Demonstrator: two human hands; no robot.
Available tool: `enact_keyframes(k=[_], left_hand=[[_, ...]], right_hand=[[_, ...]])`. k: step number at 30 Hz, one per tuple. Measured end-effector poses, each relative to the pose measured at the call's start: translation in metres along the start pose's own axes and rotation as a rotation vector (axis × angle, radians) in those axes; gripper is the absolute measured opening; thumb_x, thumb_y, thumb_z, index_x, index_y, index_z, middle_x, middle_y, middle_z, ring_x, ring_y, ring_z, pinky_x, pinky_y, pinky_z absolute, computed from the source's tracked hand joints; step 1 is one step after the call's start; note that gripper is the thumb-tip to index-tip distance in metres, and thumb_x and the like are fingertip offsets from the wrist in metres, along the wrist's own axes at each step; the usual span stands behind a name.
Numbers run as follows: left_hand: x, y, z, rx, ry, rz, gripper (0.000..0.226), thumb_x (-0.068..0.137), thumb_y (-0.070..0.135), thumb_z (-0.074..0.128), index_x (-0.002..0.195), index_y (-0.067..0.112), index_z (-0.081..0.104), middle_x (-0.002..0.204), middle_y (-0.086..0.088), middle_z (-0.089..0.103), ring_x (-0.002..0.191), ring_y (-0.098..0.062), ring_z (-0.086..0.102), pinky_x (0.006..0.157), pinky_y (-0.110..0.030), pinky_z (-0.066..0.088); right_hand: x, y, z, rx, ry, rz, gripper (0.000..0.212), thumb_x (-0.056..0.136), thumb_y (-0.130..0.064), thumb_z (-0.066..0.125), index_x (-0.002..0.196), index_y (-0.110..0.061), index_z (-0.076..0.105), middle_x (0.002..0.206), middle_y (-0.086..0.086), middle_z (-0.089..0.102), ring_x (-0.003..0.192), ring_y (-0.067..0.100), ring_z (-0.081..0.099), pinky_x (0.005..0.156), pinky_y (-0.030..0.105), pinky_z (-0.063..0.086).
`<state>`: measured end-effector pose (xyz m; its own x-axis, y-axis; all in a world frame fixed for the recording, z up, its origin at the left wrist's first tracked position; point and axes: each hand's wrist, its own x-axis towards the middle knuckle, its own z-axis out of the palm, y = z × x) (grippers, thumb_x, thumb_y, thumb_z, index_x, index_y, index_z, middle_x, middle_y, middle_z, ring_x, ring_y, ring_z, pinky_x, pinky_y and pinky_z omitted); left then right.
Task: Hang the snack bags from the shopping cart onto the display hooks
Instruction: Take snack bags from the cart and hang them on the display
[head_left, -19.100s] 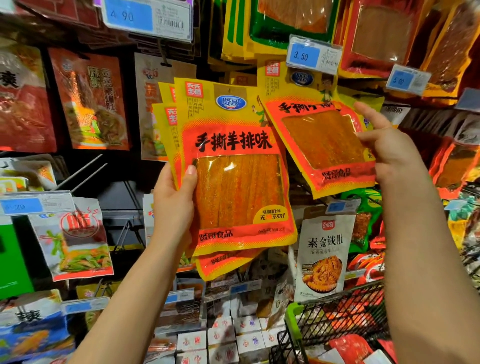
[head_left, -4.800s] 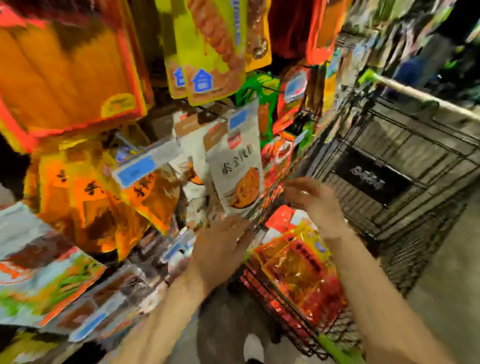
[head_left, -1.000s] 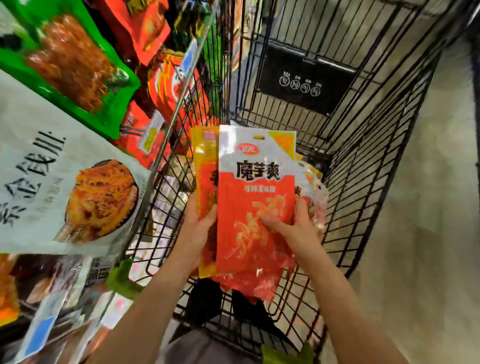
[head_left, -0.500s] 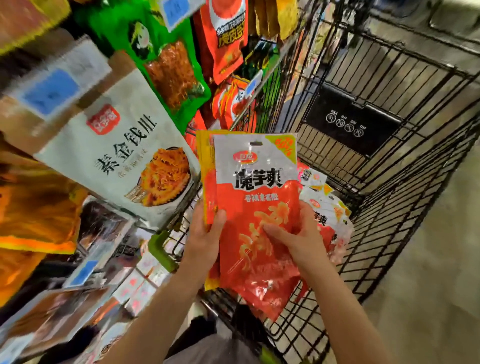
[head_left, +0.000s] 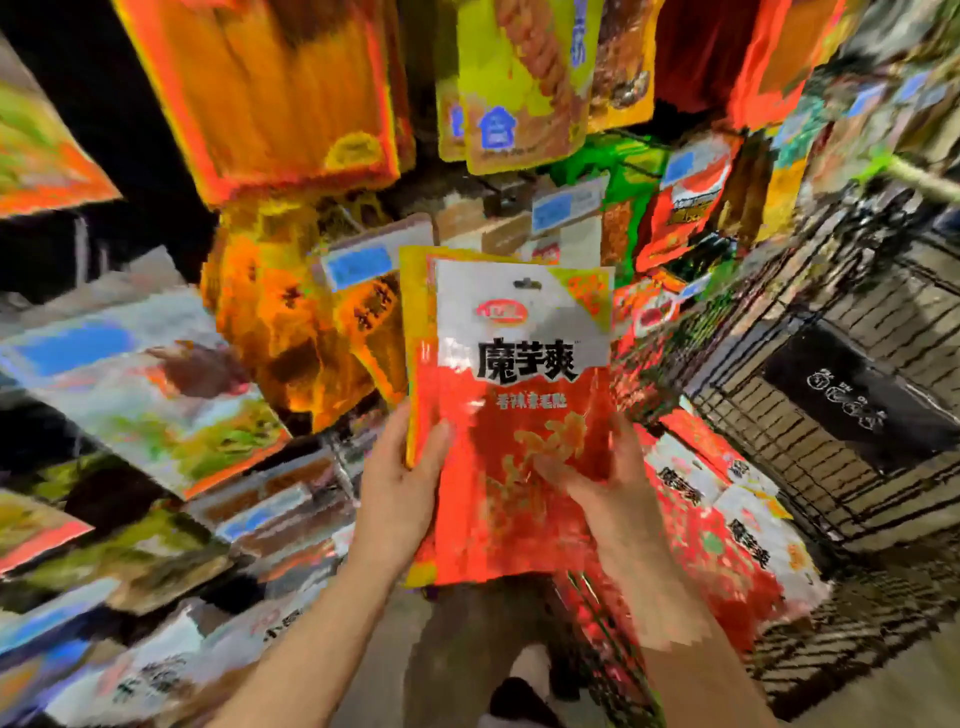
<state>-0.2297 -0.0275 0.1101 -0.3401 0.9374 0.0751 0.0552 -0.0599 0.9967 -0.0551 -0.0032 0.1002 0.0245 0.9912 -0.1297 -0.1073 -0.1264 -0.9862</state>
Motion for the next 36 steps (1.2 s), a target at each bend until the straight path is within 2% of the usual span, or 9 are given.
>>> enact_keyframes(k=[4, 6, 10, 14, 17, 21, 25, 29, 36], left_hand=[[-0.036, 0.015, -0.085, -0.030, 0.227, 0.043, 0.023, 0.087, 0.027, 0.056, 0.109, 0.027, 0.061, 0.105, 0.012, 0.071, 0.090, 0.003, 0.063, 0.084, -0.020, 0.051], [-0.055, 0.018, -0.124, -0.022, 0.348, 0.049, 0.018, 0.090, 0.021, 0.058, 0.106, 0.029, 0.062, 0.099, 0.019, 0.071, 0.088, 0.005, 0.064, 0.080, -0.019, 0.051], [-0.094, 0.031, -0.192, 0.012, 0.617, 0.057, 0.017, 0.091, 0.024, 0.062, 0.101, 0.038, 0.063, 0.102, 0.016, 0.069, 0.093, 0.004, 0.063, 0.090, -0.030, 0.048], [-0.134, 0.055, -0.246, 0.106, 0.848, 0.150, 0.015, 0.093, 0.018, 0.060, 0.105, 0.026, 0.061, 0.103, 0.012, 0.067, 0.093, 0.000, 0.062, 0.085, -0.023, 0.046], [-0.162, 0.066, -0.274, 0.148, 1.024, 0.188, 0.038, 0.082, 0.044, 0.063, 0.114, 0.023, 0.061, 0.109, 0.009, 0.068, 0.099, -0.002, 0.061, 0.087, -0.021, 0.047], [-0.194, 0.075, -0.293, 0.124, 1.229, 0.262, 0.012, 0.089, 0.034, 0.063, 0.100, 0.034, 0.062, 0.093, 0.022, 0.070, 0.086, 0.004, 0.062, 0.080, -0.018, 0.050], [-0.215, 0.074, -0.300, 0.080, 1.426, 0.307, 0.016, 0.095, 0.017, 0.054, 0.101, 0.030, 0.063, 0.091, 0.019, 0.071, 0.084, 0.001, 0.062, 0.080, -0.022, 0.051], [-0.219, 0.065, -0.313, 0.003, 1.573, 0.317, 0.014, 0.096, 0.016, 0.054, 0.097, 0.028, 0.063, 0.089, 0.011, 0.070, 0.078, -0.002, 0.061, 0.077, -0.032, 0.050], [-0.216, 0.061, -0.383, -0.053, 1.627, 0.373, 0.013, 0.096, 0.022, 0.054, 0.101, 0.031, 0.063, 0.103, -0.003, 0.070, 0.090, -0.017, 0.065, 0.082, -0.040, 0.053]], right_hand=[[-0.026, -0.007, 0.076, -0.077, -0.250, -0.008, 0.075, 0.053, -0.024, 0.090, 0.119, -0.026, 0.054, 0.099, -0.011, 0.070, 0.093, 0.001, 0.067, 0.089, 0.036, 0.051], [-0.041, -0.012, 0.114, -0.081, -0.384, -0.007, 0.075, 0.055, -0.006, 0.088, 0.118, -0.021, 0.051, 0.092, -0.011, 0.070, 0.079, -0.006, 0.067, 0.078, 0.027, 0.051], [-0.071, -0.017, 0.190, 0.001, -0.672, 0.008, 0.065, 0.067, 0.024, 0.068, 0.117, -0.012, 0.049, 0.083, -0.003, 0.075, 0.073, 0.007, 0.071, 0.063, 0.020, 0.055], [-0.104, -0.028, 0.254, -0.026, -0.907, -0.035, 0.069, 0.064, 0.005, 0.079, 0.123, -0.020, 0.052, 0.110, 0.009, 0.071, 0.103, 0.026, 0.067, 0.094, 0.043, 0.052], [-0.128, -0.037, 0.295, -0.031, -1.059, -0.061, 0.064, 0.064, 0.004, 0.080, 0.115, -0.024, 0.054, 0.108, 0.008, 0.071, 0.097, 0.022, 0.067, 0.092, 0.040, 0.052], [-0.157, -0.044, 0.336, -0.042, -1.276, -0.114, 0.063, 0.065, 0.005, 0.081, 0.117, -0.016, 0.053, 0.105, 0.005, 0.073, 0.096, 0.020, 0.068, 0.096, 0.049, 0.050], [-0.180, -0.047, 0.364, -0.083, -1.399, -0.141, 0.067, 0.056, -0.011, 0.088, 0.114, -0.019, 0.053, 0.106, 0.006, 0.072, 0.100, 0.025, 0.068, 0.095, 0.052, 0.050], [-0.179, -0.055, 0.389, -0.090, -1.417, -0.152, 0.052, 0.067, 0.001, 0.082, 0.102, -0.023, 0.052, 0.104, 0.007, 0.070, 0.094, 0.022, 0.067, 0.093, 0.050, 0.052], [-0.176, -0.086, 0.480, -0.102, -1.390, -0.333, 0.048, 0.079, 0.000, 0.073, 0.109, -0.029, 0.049, 0.102, -0.003, 0.065, 0.098, 0.019, 0.064, 0.091, 0.041, 0.052]])
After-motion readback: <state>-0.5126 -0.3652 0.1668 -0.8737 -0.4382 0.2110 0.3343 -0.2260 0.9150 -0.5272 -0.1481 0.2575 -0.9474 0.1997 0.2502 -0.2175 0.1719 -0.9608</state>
